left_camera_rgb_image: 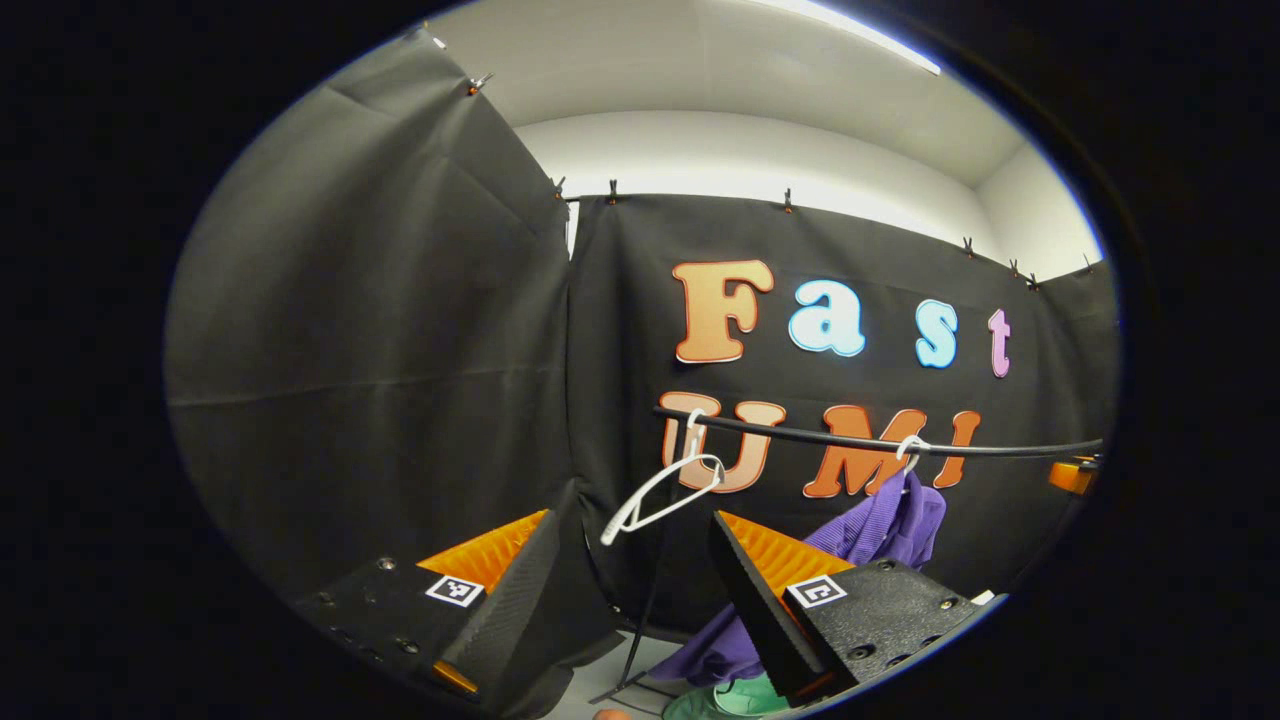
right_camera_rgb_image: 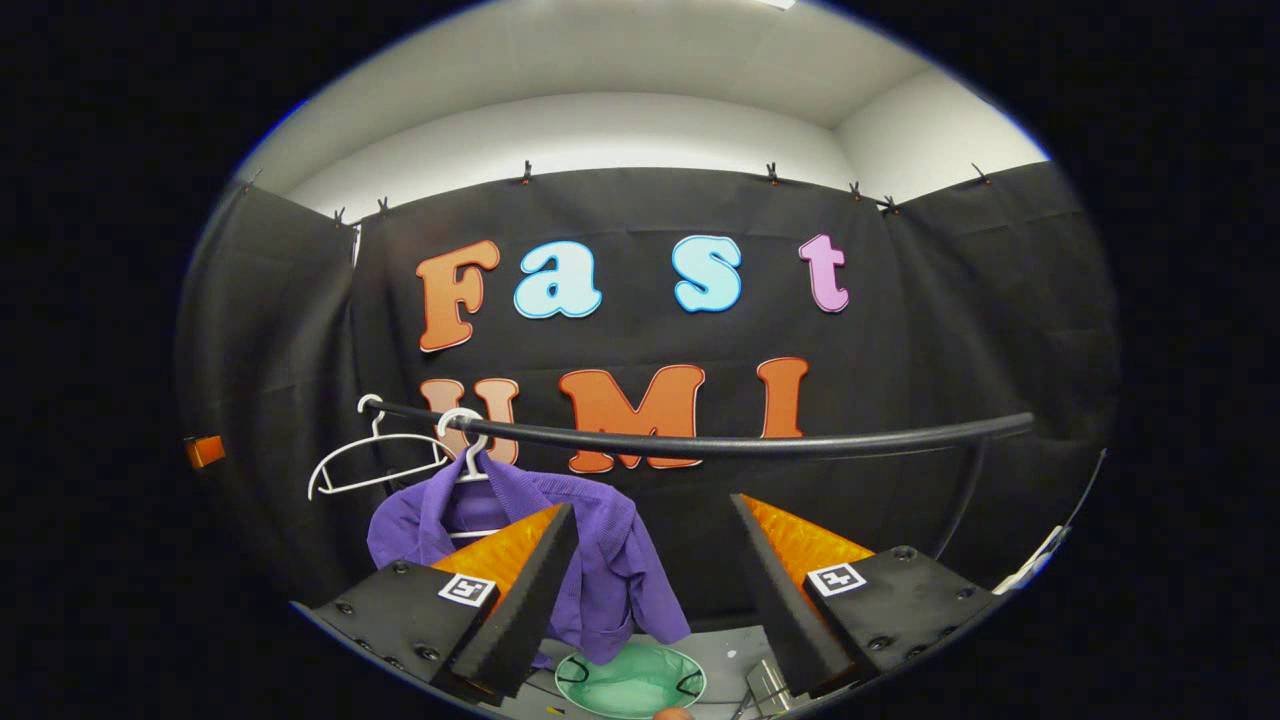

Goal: Grasp the clothes on the hanger with both hands and then place them into the laundry hamper below.

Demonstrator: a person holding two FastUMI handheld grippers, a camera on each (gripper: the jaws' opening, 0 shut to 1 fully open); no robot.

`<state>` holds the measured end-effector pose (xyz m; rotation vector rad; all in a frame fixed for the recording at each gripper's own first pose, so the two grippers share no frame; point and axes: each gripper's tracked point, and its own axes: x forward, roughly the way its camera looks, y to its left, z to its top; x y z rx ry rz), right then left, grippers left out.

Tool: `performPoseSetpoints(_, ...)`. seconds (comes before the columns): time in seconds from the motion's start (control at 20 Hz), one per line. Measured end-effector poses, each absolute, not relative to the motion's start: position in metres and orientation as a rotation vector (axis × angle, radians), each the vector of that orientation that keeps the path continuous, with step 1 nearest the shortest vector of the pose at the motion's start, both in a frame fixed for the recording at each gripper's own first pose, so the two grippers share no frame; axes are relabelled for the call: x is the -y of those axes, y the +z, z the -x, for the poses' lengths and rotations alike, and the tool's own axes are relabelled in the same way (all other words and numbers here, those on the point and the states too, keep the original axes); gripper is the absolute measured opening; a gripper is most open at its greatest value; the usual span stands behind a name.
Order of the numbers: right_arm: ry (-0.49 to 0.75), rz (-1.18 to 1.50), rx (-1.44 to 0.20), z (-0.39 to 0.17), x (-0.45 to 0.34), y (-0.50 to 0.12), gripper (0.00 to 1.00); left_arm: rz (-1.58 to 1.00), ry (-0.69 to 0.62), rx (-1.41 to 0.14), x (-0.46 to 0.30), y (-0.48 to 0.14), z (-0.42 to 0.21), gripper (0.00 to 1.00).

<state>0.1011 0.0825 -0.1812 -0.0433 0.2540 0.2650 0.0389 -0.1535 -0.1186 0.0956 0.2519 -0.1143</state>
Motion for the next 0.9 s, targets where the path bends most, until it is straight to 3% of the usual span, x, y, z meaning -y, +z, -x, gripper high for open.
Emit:
performPoseSetpoints(0.1, 0.31, 0.04, -0.275, -0.108, -0.089, -0.201, 0.98, -0.094, -0.111, -0.263, 0.179, -0.132, -0.03, 0.95)
performPoseSetpoints(0.15, 0.328, 0.046, -0.278, -0.111, -0.092, -0.207, 0.89, -0.091, -0.117, -0.279, 0.192, -0.142, -0.025, 0.95)
performPoseSetpoints(0.2, 0.347, 0.056, -0.28, -0.115, -0.094, -0.215, 1.0, -0.087, -0.126, -0.296, 0.207, -0.15, -0.022, 0.95)
performPoseSetpoints(0.25, 0.365, 0.064, -0.284, -0.118, -0.098, -0.223, 0.89, -0.083, -0.129, -0.313, 0.222, -0.16, -0.019, 0.95)
performPoseSetpoints(0.3, 0.385, 0.065, -0.294, -0.123, -0.103, -0.234, 0.98, -0.08, -0.134, -0.331, 0.237, -0.169, -0.015, 0.95)
performPoseSetpoints(0.35, 0.408, 0.058, -0.306, -0.127, -0.109, -0.245, 0.98, -0.079, -0.138, -0.348, 0.25, -0.18, -0.012, 0.95)
performPoseSetpoints(0.4, 0.43, 0.048, -0.32, -0.131, -0.115, -0.257, 0.89, -0.08, -0.142, -0.365, 0.264, -0.191, -0.011, 0.95)
performPoseSetpoints(0.45, 0.452, 0.04, -0.334, -0.131, -0.119, -0.268, 0.89, -0.081, -0.143, -0.382, 0.278, -0.205, -0.008, 0.92)
performPoseSetpoints(0.5, 0.475, 0.031, -0.346, -0.132, -0.124, -0.278, 0.89, -0.08, -0.143, -0.399, 0.29, -0.217, -0.006, 0.95)
performPoseSetpoints(0.55, 0.502, 0.021, -0.353, -0.133, -0.128, -0.287, 0.98, -0.077, -0.139, -0.414, 0.3, -0.228, -0.002, 0.92)
performPoseSetpoints(0.9, 0.595, 0.015, -0.374, -0.145, -0.155, -0.351, 0.98, -0.035, -0.106, -0.504, 0.348, -0.301, 0.009, 0.95)
